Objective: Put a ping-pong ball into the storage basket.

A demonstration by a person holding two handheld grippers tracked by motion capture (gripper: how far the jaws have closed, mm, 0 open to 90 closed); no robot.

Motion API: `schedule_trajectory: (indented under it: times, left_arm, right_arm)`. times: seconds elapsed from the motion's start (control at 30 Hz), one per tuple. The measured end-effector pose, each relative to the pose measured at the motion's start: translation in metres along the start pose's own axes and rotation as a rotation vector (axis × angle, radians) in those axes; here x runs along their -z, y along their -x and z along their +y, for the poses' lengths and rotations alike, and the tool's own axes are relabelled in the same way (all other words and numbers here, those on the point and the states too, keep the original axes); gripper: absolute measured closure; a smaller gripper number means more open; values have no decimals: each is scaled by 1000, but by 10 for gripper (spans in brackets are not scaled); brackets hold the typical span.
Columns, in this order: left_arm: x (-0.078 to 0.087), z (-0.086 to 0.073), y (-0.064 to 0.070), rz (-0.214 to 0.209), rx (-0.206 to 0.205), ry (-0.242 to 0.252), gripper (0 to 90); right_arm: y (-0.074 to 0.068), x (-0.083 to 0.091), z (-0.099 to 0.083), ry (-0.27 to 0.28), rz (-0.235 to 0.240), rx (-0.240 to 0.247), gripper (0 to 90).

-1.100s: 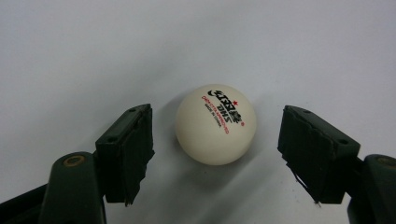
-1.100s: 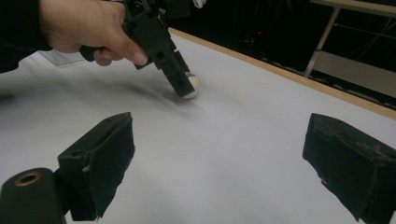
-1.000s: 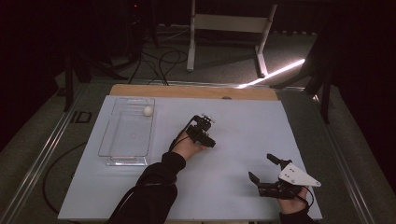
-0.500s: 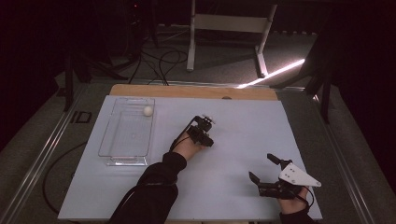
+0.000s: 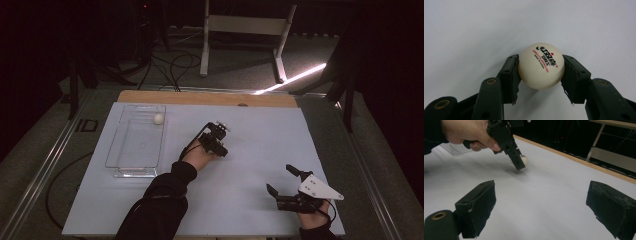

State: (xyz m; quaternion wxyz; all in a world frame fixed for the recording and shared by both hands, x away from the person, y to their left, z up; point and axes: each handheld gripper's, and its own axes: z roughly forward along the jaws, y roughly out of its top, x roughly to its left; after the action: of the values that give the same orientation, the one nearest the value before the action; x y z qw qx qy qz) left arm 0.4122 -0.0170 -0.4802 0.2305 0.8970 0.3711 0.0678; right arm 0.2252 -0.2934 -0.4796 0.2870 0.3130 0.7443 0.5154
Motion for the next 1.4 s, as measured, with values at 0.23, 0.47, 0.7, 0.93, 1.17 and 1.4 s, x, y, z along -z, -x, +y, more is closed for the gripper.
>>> schedule_trajectory:
  times: [0.23, 0.47, 0.7, 0.93, 1.17, 1.4]
  left_arm:
    - [12, -1, 1, -30, -41, -11, 521]
    - [23, -2, 2, -59, -91, -28, 522]
    - [36, -5, 2, -80, -139, -54, 522]
    - [46, -10, 1, -107, -186, -86, 521]
    - [55, -17, 0, -156, -259, -105, 521]
    - [62, -24, -1, -179, -312, -123, 521]
  right_arm:
    - [0, 0, 0, -3, 0, 2, 92]
    - [-1, 0, 1, -2, -1, 6, 92]
    - [-1, -1, 1, -6, 0, 6, 92]
    - [-1, -2, 0, -10, -2, 9, 92]
    - [-2, -2, 1, -12, 0, 6, 92]
    - [-3, -3, 1, -12, 1, 8, 92]
